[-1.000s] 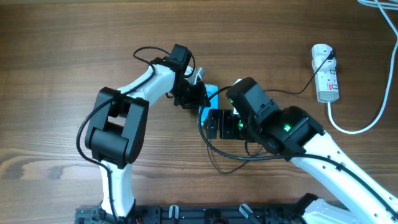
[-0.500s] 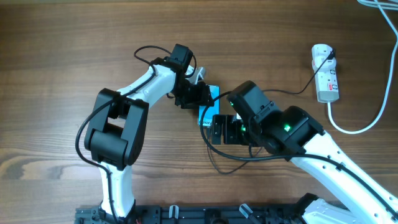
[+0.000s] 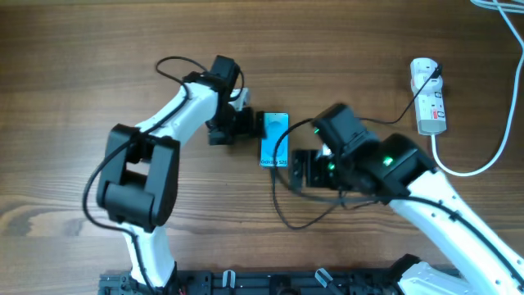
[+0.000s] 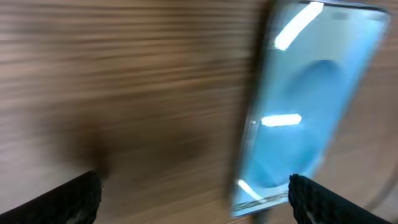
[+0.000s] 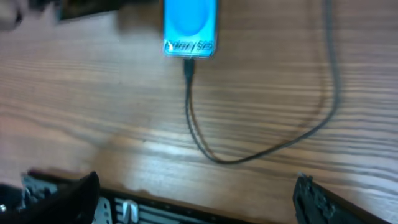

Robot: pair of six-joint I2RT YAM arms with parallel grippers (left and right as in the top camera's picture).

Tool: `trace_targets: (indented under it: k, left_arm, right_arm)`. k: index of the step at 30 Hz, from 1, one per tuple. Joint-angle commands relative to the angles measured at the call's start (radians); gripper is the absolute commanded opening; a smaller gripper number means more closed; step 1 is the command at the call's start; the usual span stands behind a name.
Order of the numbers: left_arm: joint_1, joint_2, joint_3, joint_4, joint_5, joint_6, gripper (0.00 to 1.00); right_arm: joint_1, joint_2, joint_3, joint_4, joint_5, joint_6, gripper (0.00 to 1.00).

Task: Plug charger to phone and switch on socket
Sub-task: 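Retract the left gripper and move the right gripper to the power strip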

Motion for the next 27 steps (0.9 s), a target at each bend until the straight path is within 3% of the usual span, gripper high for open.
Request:
trace_targets:
  k: [1,4,8,15,22,27]
  left_arm:
    - [0.037,-0.211,-0.011,-0.025,-0.229,-0.087,1.00]
    - [0.050,-0.380,-0.011,-0.033,-0.332,-0.172,1.00]
    - [0.050,-0.537,-0.011,-0.031,-0.336,-0.177,1.00]
    - [0.050,-0.607,-0.011,-0.031,-0.336,-0.177,1.00]
    - [0.050,-0.607,-0.011,-0.031,-0.336,-0.177,1.00]
    - [0.050,-0.607,-0.011,-0.031,-0.336,-0.177,1.00]
  right_arm:
    - [-0.155,-0.007,0.121,-0.062,0.017,-0.093,1.00]
    - [-0.342,0.026,0.209,-0.085,0.134,-0.134,1.00]
    - [-0.576,0.090,0.230,0.004,0.297,-0.130,1.00]
    - [-0.906,0.322,0.230,0.141,0.239,-0.134,1.00]
    - [-1.003,0.441,0.229,0.406,0.307,-0.143,1.00]
    - [-1.003,0.494,0.228,0.451,0.394,-0.161,1.00]
